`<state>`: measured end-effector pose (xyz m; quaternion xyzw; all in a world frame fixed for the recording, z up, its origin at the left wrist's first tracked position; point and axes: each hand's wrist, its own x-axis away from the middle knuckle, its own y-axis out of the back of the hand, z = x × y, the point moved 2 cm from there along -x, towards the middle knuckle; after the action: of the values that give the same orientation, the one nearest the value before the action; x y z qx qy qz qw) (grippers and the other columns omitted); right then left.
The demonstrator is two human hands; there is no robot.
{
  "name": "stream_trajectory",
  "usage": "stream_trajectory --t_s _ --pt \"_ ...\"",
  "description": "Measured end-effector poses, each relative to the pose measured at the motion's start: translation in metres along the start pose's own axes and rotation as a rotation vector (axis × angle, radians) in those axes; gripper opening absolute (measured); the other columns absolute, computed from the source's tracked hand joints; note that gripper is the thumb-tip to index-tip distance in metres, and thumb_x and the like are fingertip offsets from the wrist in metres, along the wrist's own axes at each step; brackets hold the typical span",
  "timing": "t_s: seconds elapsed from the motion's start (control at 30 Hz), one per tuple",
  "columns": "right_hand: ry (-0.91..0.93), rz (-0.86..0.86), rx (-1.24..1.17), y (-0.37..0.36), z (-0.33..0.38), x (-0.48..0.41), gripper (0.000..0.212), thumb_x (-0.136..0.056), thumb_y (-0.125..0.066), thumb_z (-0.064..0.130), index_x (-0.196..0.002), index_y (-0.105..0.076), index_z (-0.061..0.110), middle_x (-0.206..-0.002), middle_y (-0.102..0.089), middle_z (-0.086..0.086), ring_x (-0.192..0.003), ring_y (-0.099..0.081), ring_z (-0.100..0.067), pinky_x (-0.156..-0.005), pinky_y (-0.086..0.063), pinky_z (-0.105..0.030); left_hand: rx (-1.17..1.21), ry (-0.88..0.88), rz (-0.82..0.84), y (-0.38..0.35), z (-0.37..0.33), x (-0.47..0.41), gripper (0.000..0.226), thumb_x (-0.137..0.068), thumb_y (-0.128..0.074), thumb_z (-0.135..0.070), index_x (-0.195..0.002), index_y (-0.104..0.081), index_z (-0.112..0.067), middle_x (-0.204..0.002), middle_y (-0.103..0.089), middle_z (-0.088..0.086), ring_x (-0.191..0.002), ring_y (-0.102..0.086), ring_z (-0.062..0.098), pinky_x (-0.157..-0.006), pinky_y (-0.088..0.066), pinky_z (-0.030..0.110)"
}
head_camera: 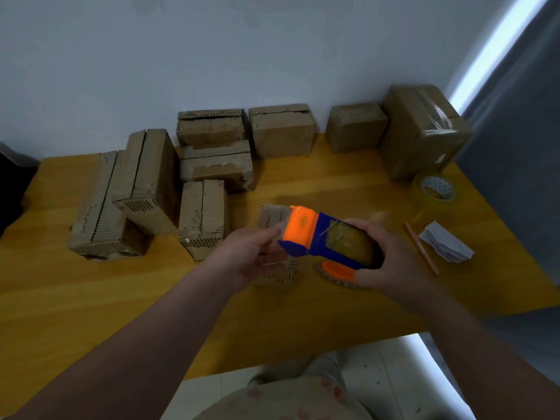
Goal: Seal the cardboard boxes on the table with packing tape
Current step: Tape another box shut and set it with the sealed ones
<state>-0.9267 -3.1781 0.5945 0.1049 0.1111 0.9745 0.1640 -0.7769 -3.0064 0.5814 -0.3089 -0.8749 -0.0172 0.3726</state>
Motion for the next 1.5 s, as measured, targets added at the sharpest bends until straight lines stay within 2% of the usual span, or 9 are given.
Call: stream_trajectory --t_s 0.1,0.6,0.73,1.07,1.2,1.27,1.37,1.43,1.5 --pt "0.015 0.027 0.026 -0.003 0.004 0.0 0.074 -0.058 -0.075 0.009 -0.119 -0.051 0.042 -0.12 -0.053 0.016 -0.104 -0.058 0.002 -0.073 -0.058 -0.024 -0.007 -0.037 -0.018 0.001 0.002 0.001 0.01 -0.094 -0.057 -0.011 -0.097 -0.064 -0.006 -0.08 -0.066 0.008 -0.068 -0.063 0.015 -0.067 -0.055 0.031" --pt "0.024 0.255 0.402 0.0 0.012 -0.001 0.075 -0.069 -0.087 0.023 -0.13 -0.048 0.041 -0.122 -0.057 0.018 -0.108 -0.057 0.002 -0.088 -0.055 -0.025 -0.2 -0.192 -0.26 0.019 0.031 0.004 0.02 -0.09 -0.064 -0.012 -0.07 -0.064 -0.008 -0.066 -0.06 0.004 -0.063 -0.052 0.015 -0.06 -0.046 0.028" --pt "0.014 0.16 0.506 0.02 0.01 0.005 0.071 -0.066 -0.088 0.027 -0.127 -0.053 0.035 -0.115 -0.062 0.015 -0.106 -0.05 0.017 -0.078 -0.027 0.011 -0.159 -0.203 -0.33 0.051 0.028 0.006 0.021 -0.089 -0.065 -0.012 -0.069 -0.065 -0.006 -0.065 -0.061 0.004 -0.06 -0.051 0.014 -0.058 -0.047 0.025" --pt "-0.006 0.214 0.591 0.029 0.006 0.005 0.071 -0.065 -0.089 0.025 -0.124 -0.054 0.038 -0.107 -0.065 0.021 -0.104 -0.053 0.014 -0.073 -0.023 0.013 -0.281 -0.31 -0.488 0.053 0.042 0.003 0.029 -0.089 -0.067 -0.022 -0.066 -0.068 -0.003 -0.067 -0.063 0.012 -0.06 -0.053 0.017 -0.059 -0.048 0.029" --pt "0.008 0.202 0.582 0.037 0.005 0.006 0.068 -0.063 -0.09 0.028 -0.114 -0.052 0.05 -0.097 -0.063 0.035 -0.099 -0.043 0.032 -0.095 -0.027 0.004 -0.336 -0.35 -0.568 0.07 0.041 0.0 0.03 -0.089 -0.067 -0.025 -0.064 -0.065 -0.008 -0.069 -0.064 0.013 -0.063 -0.054 0.019 -0.066 -0.048 0.037" --pt "-0.022 0.205 0.668 0.04 0.0 0.005 0.068 -0.062 -0.088 0.04 -0.114 -0.047 0.057 -0.1 -0.061 0.036 -0.099 -0.028 0.041 -0.116 -0.01 -0.015 -0.392 -0.367 -0.554 0.07 0.042 -0.001 0.032 -0.088 -0.067 -0.027 -0.063 -0.066 -0.008 -0.066 -0.063 0.012 -0.061 -0.052 0.019 -0.059 -0.046 0.036" --pt "-0.013 0.188 0.772 0.043 -0.007 0.004 0.066 -0.051 -0.072 0.066 -0.112 -0.047 0.062 -0.098 -0.056 0.046 -0.103 -0.024 0.04 -0.121 0.003 -0.046 -0.426 -0.384 -0.561 0.066 0.046 -0.004 0.035 -0.088 -0.068 -0.028 -0.059 -0.064 -0.009 -0.056 -0.057 0.007 -0.054 -0.049 0.018 -0.05 -0.039 0.028" --pt "0.001 0.197 0.743 0.041 -0.006 0.003 0.064 -0.052 -0.078 0.06 -0.109 -0.048 0.062 -0.099 -0.056 0.047 -0.103 -0.032 0.036 -0.12 -0.013 -0.026 -0.44 -0.389 -0.577 0.065 0.048 -0.006 0.036 -0.087 -0.068 -0.028 -0.057 -0.063 -0.008 -0.053 -0.055 0.006 -0.052 -0.048 0.018 -0.049 -0.037 0.027" --pt "0.008 0.204 0.676 0.039 -0.005 0.0 0.066 -0.061 -0.088 0.038 -0.11 -0.049 0.057 -0.099 -0.064 0.032 -0.104 -0.048 0.023 -0.092 -0.026 0.006 -0.447 -0.389 -0.578 0.066 0.05 -0.008 0.037 -0.088 -0.068 -0.029 -0.058 -0.064 -0.008 -0.053 -0.056 0.007 -0.052 -0.047 0.018 -0.049 -0.037 0.027"
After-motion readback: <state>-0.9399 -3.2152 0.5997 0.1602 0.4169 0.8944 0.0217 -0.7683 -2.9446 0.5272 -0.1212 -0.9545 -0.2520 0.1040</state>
